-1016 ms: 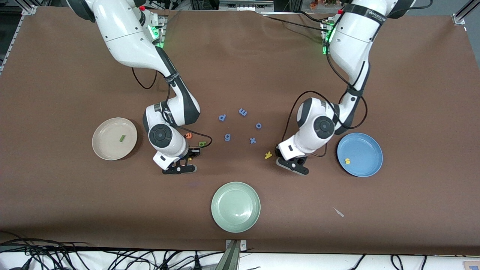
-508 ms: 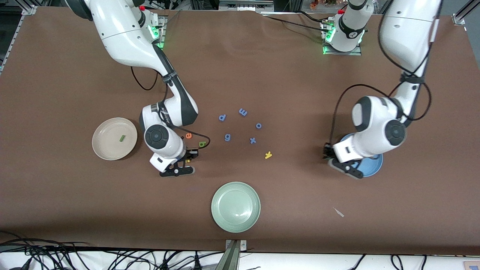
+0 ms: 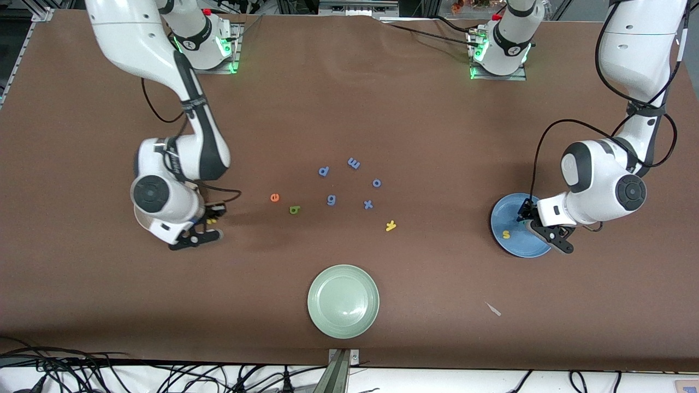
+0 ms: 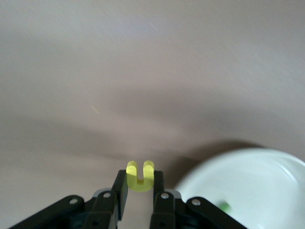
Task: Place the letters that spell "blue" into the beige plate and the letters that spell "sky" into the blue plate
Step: 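Place u on beige plate while the left gripper places y on blue plate, then grasp orange e with the right gripper while the left gripper grasps yellow k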
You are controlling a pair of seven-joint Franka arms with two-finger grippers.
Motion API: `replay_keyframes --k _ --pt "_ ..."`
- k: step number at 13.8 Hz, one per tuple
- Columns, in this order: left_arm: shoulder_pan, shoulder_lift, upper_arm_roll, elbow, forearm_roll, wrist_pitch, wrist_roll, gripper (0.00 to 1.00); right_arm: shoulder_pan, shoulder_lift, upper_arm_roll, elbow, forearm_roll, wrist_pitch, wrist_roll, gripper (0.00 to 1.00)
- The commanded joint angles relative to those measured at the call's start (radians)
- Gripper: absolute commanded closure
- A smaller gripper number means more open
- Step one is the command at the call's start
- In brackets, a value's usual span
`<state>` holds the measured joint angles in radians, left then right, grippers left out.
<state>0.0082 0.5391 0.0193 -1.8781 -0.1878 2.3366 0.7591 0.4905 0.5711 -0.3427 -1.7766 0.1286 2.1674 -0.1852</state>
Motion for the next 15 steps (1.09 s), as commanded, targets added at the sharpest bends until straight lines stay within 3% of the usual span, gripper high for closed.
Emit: replay_keyframes --k 1,4,5,6,7,11,15 --pt "-0.010 -0.040 -0.019 -0.018 0.031 0.006 -0.009 0.17 0.010 -0.106 -0.073 -0.168 0.005 0.015 -0.136 1.00" --pt "-0.043 -0.047 -0.087 0.002 0.013 0.001 -0.090 0.19 0.010 -0.105 -0.130 -0.204 0.005 0.017 -0.195 0.99" --pt "-0.085 -0.042 -0.091 0.004 0.014 0.004 -0.191 0.19 0.008 -0.102 -0.133 -0.205 0.006 0.017 -0.194 0.87" --pt "-0.121 -0.034 -0.104 0.004 0.014 0.010 -0.298 0.18 0.003 -0.097 -0.133 -0.204 0.016 0.016 -0.178 0.32" --pt "-0.170 -0.022 -0.113 0.011 0.013 0.023 -0.401 0.18 0.000 -0.099 -0.131 -0.201 0.020 0.012 -0.175 0.00" --pt "-0.328 0.053 -0.113 0.118 0.018 0.065 -0.601 0.18 0.022 -0.106 -0.079 -0.166 0.020 0.000 -0.001 0.00" --pt "-0.428 0.143 -0.105 0.244 0.027 0.093 -0.598 0.19 0.028 -0.086 0.069 -0.133 0.022 0.050 0.275 0.00"
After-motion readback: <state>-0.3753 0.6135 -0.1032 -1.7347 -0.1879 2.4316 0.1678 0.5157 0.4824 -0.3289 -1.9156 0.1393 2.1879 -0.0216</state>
